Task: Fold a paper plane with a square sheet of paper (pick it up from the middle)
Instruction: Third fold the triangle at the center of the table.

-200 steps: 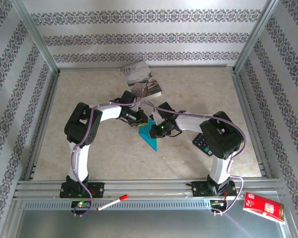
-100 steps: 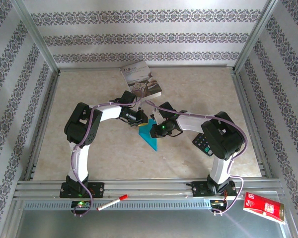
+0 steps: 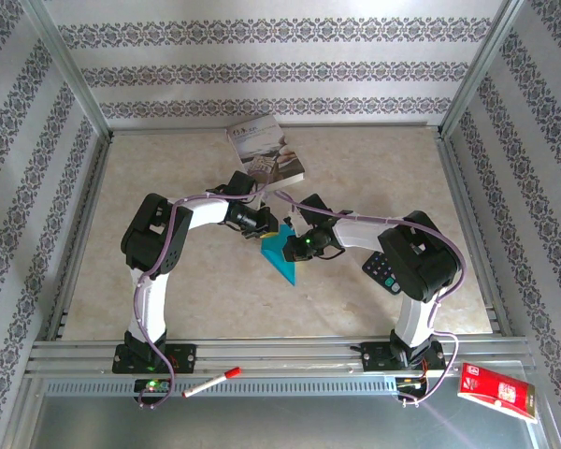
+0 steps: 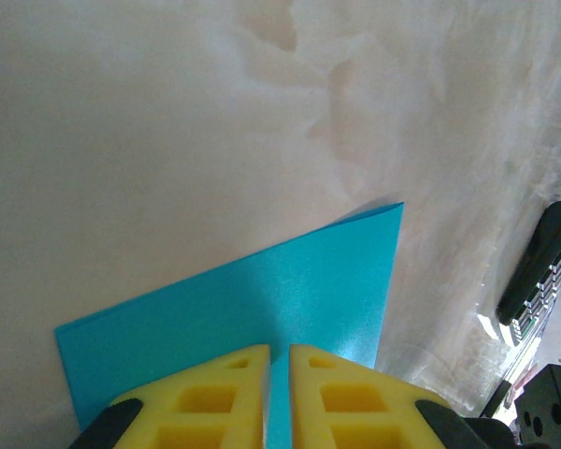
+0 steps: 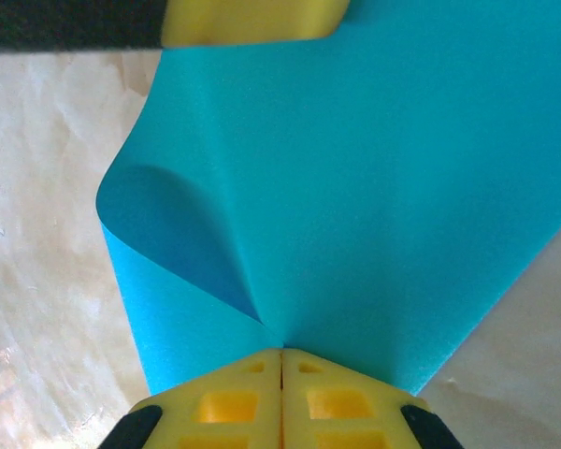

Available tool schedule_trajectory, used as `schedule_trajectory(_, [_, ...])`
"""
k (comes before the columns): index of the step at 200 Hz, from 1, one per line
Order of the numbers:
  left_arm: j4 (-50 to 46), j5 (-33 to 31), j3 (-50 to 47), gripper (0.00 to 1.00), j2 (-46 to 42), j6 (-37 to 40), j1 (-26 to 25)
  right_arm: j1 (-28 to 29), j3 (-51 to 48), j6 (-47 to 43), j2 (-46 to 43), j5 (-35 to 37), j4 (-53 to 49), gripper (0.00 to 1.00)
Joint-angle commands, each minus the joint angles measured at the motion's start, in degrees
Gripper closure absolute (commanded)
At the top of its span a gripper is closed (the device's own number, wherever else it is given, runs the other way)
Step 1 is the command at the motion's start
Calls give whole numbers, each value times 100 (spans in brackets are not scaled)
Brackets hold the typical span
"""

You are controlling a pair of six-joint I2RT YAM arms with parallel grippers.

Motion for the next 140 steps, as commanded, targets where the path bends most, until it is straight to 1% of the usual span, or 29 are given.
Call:
schedule_trajectory(1, [-437, -329, -68, 86, 174, 136, 86, 54, -130, 154, -105, 140, 246, 93])
schedule_trajectory(140, [-437, -329, -76, 85, 169, 136, 85, 100, -150, 100, -5, 235, 211, 94])
